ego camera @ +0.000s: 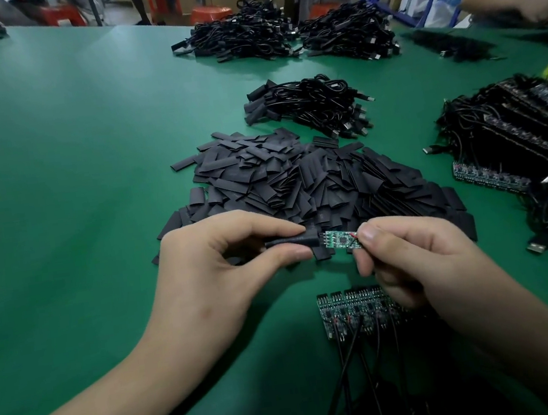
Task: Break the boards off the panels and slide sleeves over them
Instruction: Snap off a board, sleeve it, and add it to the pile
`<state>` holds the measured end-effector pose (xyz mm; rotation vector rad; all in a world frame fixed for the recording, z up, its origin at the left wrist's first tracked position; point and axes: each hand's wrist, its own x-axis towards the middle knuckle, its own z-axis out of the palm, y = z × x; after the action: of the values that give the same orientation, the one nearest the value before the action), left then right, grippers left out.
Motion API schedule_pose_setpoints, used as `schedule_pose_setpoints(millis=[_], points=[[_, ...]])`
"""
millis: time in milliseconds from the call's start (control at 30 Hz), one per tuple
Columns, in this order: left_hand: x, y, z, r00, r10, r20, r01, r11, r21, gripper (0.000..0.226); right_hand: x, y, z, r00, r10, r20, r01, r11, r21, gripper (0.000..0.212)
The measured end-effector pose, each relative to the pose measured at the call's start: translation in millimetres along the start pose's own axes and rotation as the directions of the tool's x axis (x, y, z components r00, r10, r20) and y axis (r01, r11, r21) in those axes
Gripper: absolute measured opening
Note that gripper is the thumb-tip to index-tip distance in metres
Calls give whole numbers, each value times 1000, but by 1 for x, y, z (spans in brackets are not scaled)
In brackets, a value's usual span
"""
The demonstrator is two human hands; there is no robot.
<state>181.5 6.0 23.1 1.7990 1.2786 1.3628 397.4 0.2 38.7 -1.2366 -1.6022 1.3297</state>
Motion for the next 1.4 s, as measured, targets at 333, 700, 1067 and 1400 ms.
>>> schedule_pose_setpoints(millis=[333, 700, 1067, 1400], points=[[0, -3, 1, 995, 53, 87, -54, 999, 7, 21, 1, 4, -3, 996, 65, 60, -71, 992, 102, 36], [-2, -6, 3, 994, 17, 105, -25, 997, 74, 23, -5, 7, -2, 988, -150, -25, 130, 921, -367, 47], [-1, -1, 2, 962, 197, 189, -228, 960, 160, 26, -1, 7, -4, 993, 39, 112, -31, 997, -72, 39], [-4, 2, 5, 951, 224, 213, -261, 952, 161, 21, -5, 6, 3, 995, -27, 93, 47, 975, -217, 38]])
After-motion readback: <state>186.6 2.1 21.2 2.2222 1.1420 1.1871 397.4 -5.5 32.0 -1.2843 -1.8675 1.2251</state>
